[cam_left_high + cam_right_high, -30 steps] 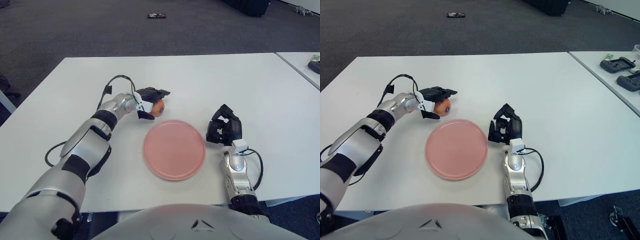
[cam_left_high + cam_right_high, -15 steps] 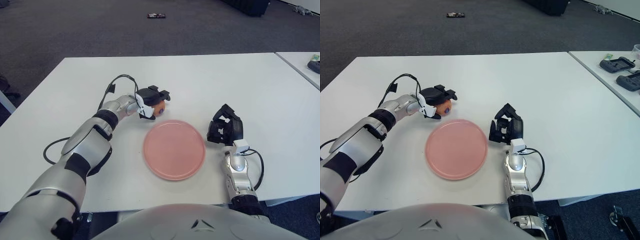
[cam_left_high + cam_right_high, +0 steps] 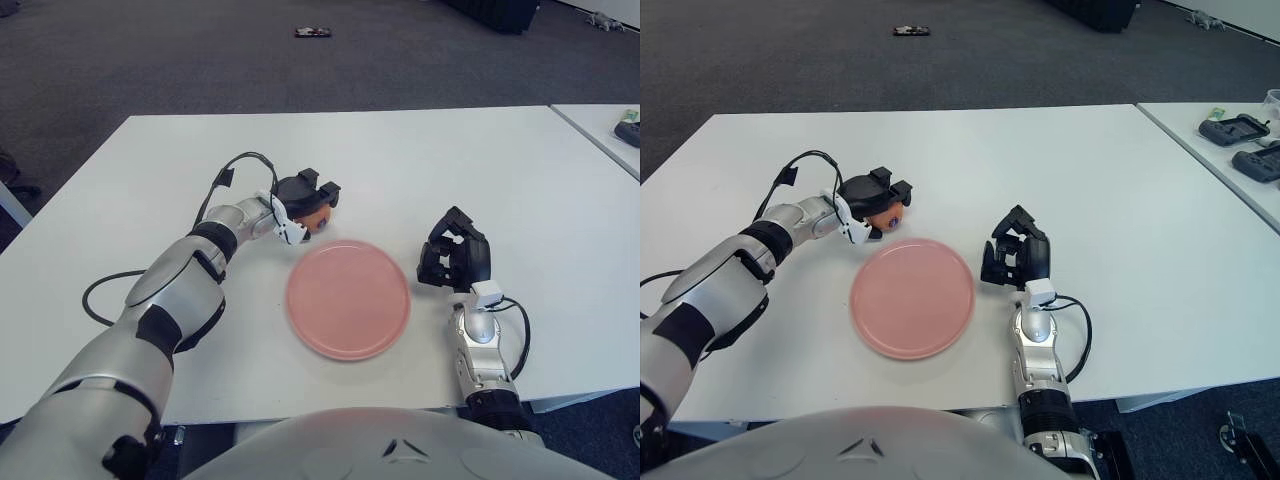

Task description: Put the apple into the plate.

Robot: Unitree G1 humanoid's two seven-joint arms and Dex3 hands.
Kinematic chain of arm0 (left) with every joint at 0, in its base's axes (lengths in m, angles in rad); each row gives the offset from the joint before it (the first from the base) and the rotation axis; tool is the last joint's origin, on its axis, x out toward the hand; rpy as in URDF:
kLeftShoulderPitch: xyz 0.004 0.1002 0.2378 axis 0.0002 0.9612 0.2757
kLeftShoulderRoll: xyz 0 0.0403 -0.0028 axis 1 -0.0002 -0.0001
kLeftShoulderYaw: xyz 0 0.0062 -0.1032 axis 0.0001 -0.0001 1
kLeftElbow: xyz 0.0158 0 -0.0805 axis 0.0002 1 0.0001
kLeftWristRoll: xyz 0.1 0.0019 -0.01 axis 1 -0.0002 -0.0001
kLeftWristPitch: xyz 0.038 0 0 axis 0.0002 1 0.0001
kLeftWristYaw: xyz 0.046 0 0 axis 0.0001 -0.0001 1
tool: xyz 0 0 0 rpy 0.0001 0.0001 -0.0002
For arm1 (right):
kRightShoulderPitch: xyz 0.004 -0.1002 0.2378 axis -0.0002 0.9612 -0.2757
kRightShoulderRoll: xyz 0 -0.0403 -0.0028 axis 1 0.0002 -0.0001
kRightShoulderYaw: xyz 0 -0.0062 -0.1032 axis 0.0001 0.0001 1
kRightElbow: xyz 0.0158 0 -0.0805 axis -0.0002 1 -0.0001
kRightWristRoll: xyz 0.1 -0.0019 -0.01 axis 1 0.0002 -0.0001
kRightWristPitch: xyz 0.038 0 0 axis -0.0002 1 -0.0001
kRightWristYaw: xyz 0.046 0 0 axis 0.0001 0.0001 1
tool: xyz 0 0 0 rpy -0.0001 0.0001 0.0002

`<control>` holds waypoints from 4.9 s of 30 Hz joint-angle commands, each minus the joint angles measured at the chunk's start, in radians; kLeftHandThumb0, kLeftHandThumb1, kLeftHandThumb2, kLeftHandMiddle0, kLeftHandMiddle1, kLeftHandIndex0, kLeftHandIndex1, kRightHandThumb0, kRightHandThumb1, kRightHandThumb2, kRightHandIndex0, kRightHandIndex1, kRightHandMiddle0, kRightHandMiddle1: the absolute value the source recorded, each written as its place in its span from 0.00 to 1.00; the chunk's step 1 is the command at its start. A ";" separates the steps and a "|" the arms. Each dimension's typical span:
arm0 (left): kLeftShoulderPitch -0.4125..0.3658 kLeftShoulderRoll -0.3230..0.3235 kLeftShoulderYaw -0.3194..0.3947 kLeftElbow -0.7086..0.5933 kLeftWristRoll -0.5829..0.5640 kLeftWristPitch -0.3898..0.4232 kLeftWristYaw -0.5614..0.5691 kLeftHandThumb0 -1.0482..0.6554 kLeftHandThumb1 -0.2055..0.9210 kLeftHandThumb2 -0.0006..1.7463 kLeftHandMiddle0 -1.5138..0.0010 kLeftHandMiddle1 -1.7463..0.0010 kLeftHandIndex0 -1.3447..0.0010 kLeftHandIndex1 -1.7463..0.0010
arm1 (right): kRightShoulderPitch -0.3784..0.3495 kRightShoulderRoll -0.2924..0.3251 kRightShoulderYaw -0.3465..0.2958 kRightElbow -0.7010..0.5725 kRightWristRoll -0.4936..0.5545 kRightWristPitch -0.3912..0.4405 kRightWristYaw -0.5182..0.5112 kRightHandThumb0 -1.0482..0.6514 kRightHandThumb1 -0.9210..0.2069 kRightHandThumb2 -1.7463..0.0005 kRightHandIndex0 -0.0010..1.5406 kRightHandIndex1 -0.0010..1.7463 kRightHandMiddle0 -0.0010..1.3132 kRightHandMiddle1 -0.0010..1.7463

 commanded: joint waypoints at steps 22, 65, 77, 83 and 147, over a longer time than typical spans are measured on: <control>0.050 0.022 0.041 0.060 -0.041 0.060 0.005 0.61 0.17 0.96 0.41 0.04 0.54 0.00 | -0.021 -0.013 -0.024 0.019 0.027 -0.029 0.038 0.31 0.62 0.17 0.85 1.00 0.53 1.00; 0.096 0.077 0.425 -0.080 -0.446 -0.007 -0.404 0.61 0.09 1.00 0.35 0.09 0.48 0.00 | -0.037 -0.004 -0.030 0.023 0.028 -0.026 0.051 0.31 0.61 0.18 0.83 1.00 0.52 1.00; 0.172 0.104 0.512 -0.296 -0.547 -0.023 -0.525 0.61 0.08 1.00 0.35 0.10 0.47 0.00 | -0.042 0.000 -0.029 0.023 0.020 -0.026 0.044 0.31 0.62 0.17 0.85 1.00 0.53 1.00; 0.215 0.120 0.534 -0.420 -0.555 -0.018 -0.542 0.61 0.08 1.00 0.34 0.11 0.47 0.00 | -0.044 -0.001 -0.030 0.029 0.015 -0.025 0.041 0.31 0.62 0.18 0.84 1.00 0.53 1.00; 0.588 0.166 0.358 -1.014 -0.554 -0.262 -0.914 0.61 0.15 0.96 0.38 0.10 0.51 0.00 | -0.029 0.001 -0.027 0.008 0.018 0.002 0.038 0.32 0.60 0.19 0.82 1.00 0.52 1.00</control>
